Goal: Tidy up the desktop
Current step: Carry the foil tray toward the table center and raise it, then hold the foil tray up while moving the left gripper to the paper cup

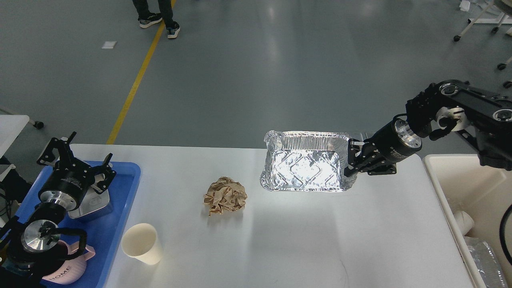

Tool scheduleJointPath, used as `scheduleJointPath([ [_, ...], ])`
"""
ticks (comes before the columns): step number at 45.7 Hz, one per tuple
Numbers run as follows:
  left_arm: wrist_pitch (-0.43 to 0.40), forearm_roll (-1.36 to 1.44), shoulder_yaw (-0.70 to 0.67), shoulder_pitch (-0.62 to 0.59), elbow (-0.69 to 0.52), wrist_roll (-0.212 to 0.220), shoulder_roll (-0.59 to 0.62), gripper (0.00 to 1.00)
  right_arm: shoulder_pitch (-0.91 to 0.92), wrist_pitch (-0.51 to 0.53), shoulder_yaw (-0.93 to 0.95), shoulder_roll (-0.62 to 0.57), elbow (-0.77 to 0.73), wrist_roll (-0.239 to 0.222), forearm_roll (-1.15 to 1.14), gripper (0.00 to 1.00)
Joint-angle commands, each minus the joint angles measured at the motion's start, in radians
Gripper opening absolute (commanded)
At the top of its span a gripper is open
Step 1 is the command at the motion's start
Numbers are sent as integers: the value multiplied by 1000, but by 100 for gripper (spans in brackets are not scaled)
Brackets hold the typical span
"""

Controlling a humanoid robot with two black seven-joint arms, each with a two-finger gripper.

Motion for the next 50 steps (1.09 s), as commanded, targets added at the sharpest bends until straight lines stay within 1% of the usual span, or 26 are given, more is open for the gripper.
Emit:
scheduleJointPath([
  [1, 44, 1, 6, -3, 0, -7, 0, 97, -8, 0, 38, -2, -24, 4, 42, 0],
  [3, 58, 1, 9, -3, 0, -7, 0, 97, -15, 0, 64, 0, -29, 4, 59, 0],
  [8, 58, 0, 12, -4, 0, -7, -2, 97, -32, 0, 103, 4, -32, 2, 68, 0],
  [16, 61, 4, 23, -7, -1, -5, 1, 97, -40, 0, 107, 4, -31, 2, 68, 0],
  [22, 63, 9, 35, -1, -21, 6, 38, 96, -46, 0, 107, 4, -21, 2, 68, 0],
  [25, 63, 23, 84, -3, -31, 16, 104, 94, -51, 0, 107, 6, -23, 2, 67, 0],
  [28, 64, 20, 142, -13, -34, 42, 173, 94, -55, 0, 107, 7, -21, 2, 65, 0],
  [30, 66, 16, 179, -32, -37, 62, 200, 94, -55, 0, 107, 7, -21, 2, 64, 0],
  [34, 69, 18, 236, -49, -57, 87, 249, 94, -55, 0, 107, 10, -21, 2, 62, 0],
  [41, 89, 42, 343, -52, -158, 87, 420, 94, -55, 0, 106, 7, -18, 2, 55, 0],
  [46, 96, 96, 397, -85, -239, 91, 562, 94, -55, 0, 106, 7, -18, 2, 52, 0],
  [50, 96, 124, 466, -117, -293, 108, 680, 96, -55, 0, 104, 7, -18, 2, 50, 0],
])
